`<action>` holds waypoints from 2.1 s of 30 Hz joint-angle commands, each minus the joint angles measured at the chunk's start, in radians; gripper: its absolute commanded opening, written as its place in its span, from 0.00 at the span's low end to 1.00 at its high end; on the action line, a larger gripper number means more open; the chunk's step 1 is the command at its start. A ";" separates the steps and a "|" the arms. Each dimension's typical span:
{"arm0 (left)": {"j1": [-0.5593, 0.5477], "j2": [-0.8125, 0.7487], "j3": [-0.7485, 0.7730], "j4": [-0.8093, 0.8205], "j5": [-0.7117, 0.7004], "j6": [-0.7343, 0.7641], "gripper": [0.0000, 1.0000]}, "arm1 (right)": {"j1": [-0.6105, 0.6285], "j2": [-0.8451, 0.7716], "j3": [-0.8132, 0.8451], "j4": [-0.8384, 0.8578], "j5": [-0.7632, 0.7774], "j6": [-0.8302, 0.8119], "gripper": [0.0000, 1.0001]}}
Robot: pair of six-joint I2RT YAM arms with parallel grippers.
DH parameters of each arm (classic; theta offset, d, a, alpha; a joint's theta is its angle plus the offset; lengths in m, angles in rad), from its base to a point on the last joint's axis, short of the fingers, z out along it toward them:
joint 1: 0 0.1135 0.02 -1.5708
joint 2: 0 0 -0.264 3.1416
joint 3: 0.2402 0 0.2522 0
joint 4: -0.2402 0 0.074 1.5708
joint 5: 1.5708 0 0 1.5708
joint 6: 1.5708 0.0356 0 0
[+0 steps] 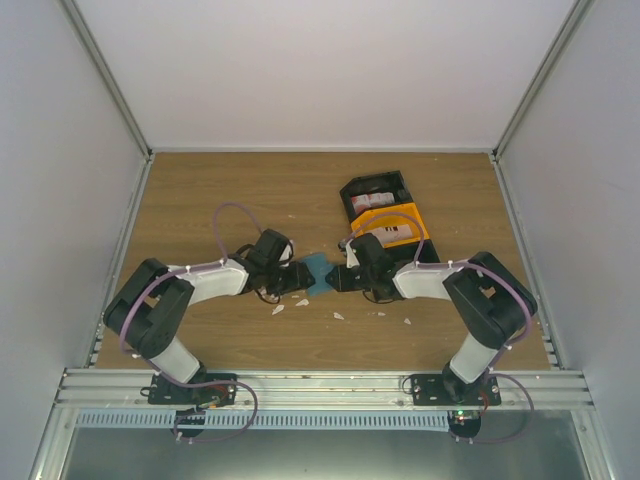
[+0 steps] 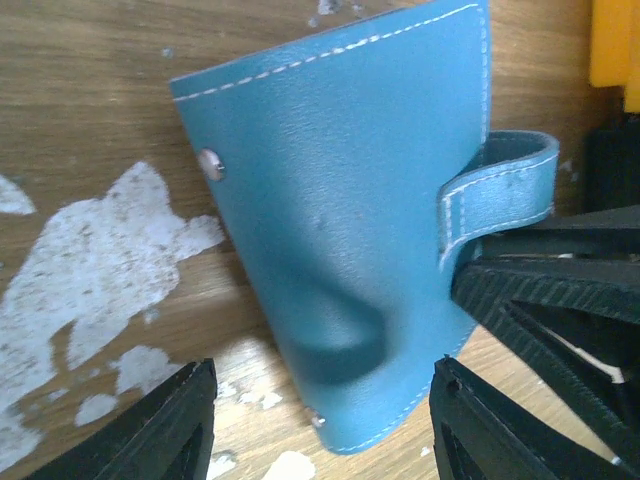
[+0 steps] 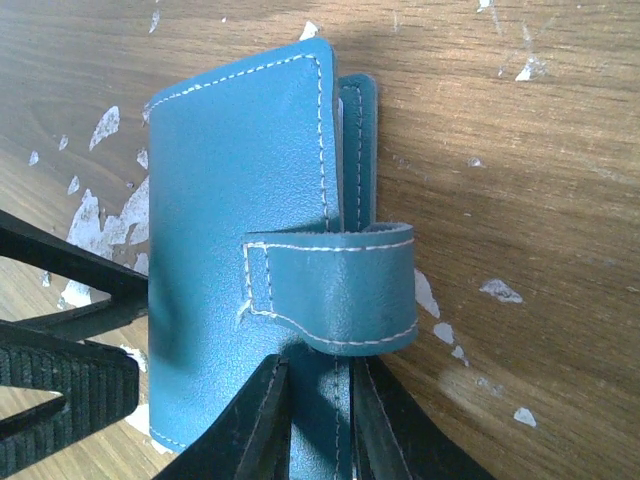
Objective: Put the credit cards into the card holder
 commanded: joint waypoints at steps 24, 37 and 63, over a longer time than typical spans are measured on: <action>0.020 0.168 -0.094 0.477 0.278 0.025 0.39 | -0.124 0.158 -0.067 0.075 -0.332 -0.109 0.13; 0.030 0.008 -0.068 0.369 0.262 0.099 0.01 | -0.128 -0.125 -0.112 0.067 -0.238 -0.060 0.36; 0.064 -0.322 0.030 0.413 0.505 -0.183 0.05 | -0.094 -0.586 -0.256 0.560 -0.321 0.283 0.70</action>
